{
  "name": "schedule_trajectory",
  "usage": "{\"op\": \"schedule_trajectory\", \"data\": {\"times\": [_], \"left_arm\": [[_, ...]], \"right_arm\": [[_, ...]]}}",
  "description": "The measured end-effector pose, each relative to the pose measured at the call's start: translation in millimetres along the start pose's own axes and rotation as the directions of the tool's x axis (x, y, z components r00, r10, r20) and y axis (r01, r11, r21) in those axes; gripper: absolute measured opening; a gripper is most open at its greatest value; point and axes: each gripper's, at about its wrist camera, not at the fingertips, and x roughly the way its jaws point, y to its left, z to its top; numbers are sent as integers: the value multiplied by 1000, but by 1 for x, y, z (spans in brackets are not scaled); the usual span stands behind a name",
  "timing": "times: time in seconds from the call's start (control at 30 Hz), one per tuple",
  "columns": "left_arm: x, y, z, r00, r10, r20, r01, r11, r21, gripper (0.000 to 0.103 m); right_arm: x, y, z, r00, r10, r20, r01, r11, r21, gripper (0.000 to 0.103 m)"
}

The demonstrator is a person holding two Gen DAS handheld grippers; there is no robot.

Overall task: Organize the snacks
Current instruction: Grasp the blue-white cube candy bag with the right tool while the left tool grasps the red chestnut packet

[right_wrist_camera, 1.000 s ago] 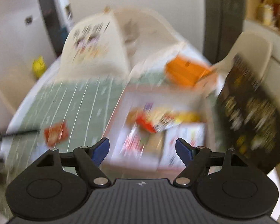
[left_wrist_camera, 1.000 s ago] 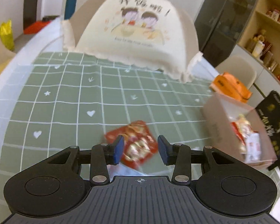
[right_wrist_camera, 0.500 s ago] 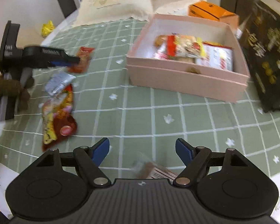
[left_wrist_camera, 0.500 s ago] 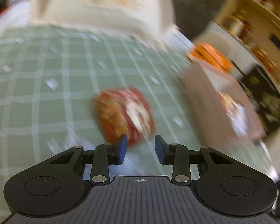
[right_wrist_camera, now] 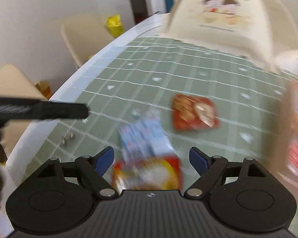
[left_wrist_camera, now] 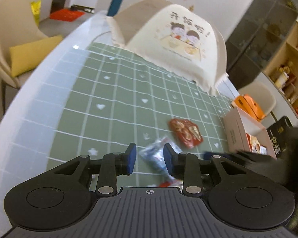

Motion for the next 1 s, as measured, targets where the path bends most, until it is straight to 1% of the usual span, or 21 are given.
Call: {"op": "schedule_trajectory", "data": {"times": [0.07, 0.1, 0.13, 0.17, 0.2, 0.23, 0.33, 0.4, 0.47, 0.53, 0.57, 0.63, 0.67, 0.7, 0.77, 0.8, 0.83, 0.87, 0.93, 0.97, 1.0], "left_arm": [[-1, 6, -2, 1000, -2, -15, 1, 1000, -15, 35], [2, 7, -3, 1000, -4, -24, 3, 1000, -19, 35], [6, 7, -5, 999, -8, -33, 7, 1000, -17, 35], [10, 7, -6, 999, -14, -44, 14, 1000, -11, 35], [14, 7, -7, 998, -20, -55, 20, 1000, -6, 35], [17, 7, -10, 997, -24, -68, 24, 1000, -1, 35], [35, -4, -15, 987, -32, -157, 35, 999, 16, 35], [42, -16, -25, 980, -21, -197, 26, 999, 20, 35], [49, -27, -39, 972, -6, -236, 7, 1000, 5, 35], [57, -35, -52, 965, -26, -261, 21, 1000, -22, 35], [64, -42, -56, 960, -46, -276, 41, 999, -25, 35], [73, -59, -57, 961, -60, -270, 66, 998, 15, 38], [78, -67, -56, 956, -81, -283, 92, 995, 25, 39], [85, -76, -54, 949, -118, -292, 132, 991, 30, 39], [96, -95, -51, 930, -192, -315, 220, 974, 57, 39], [99, -103, -47, 926, -213, -313, 249, 965, 79, 39], [101, -111, -41, 931, -218, -293, 260, 959, 113, 39], [102, -117, -30, 949, -202, -242, 246, 955, 165, 39], [108, -120, -8, 981, -144, -133, 173, 954, 244, 39], [118, -118, 6, 992, -94, -82, 113, 957, 268, 39], [128, -115, 17, 997, -55, -60, 69, 961, 268, 39]], "right_arm": [[29, 14, 12, 999, -33, -28, 32, 998, -53, 83], [46, 19, 16, 997, -55, -59, 50, 995, -83, 83], [59, 23, 17, 992, -70, -103, 59, 993, -106, 88], [65, 27, 16, 990, -89, -111, 74, 988, -134, 83], [63, 32, 15, 990, -97, -105, 81, 985, -151, 74], [58, 33, 15, 989, -93, -113, 75, 986, -147, 59], [26, 21, 8, 992, -73, -105, 68, 996, -57, 58], [-3, 0, -4, 994, -78, -81, 80, 997, 18, 58], [-33, -25, -23, 990, -125, -65, 130, 988, 82, 58], [-61, -48, -43, 979, -197, -57, 203, 971, 128, 58], [-74, -60, -55, 970, -236, -57, 242, 959, 149, 58], [-92, -77, -74, 949, -307, -68, 315, 931, 184, 58], [-99, -86, -85, 937, -339, -81, 348, 915, 205, 58], [-104, -94, -94, 929, -356, -96, 369, 901, 229, 58], [-111, -109, -111, 923, -366, -119, 385, 878, 284, 58], [-114, -113, -118, 922, -367, -126, 388, 868, 311, 58], [-117, -117, -124, 921, -368, -129, 390, 859, 331, 58], [-121, -120, -130, 920, -371, -125, 391, 854, 342, 58], [-126, -119, -139, 919, -378, -112, 392, 851, 350, 58], [-128, -118, -142, 919, -380, -108, 392, 849, 354, 58], [-127, -116, -144, 920, -378, -107, 391, 848, 357, 58]]}}
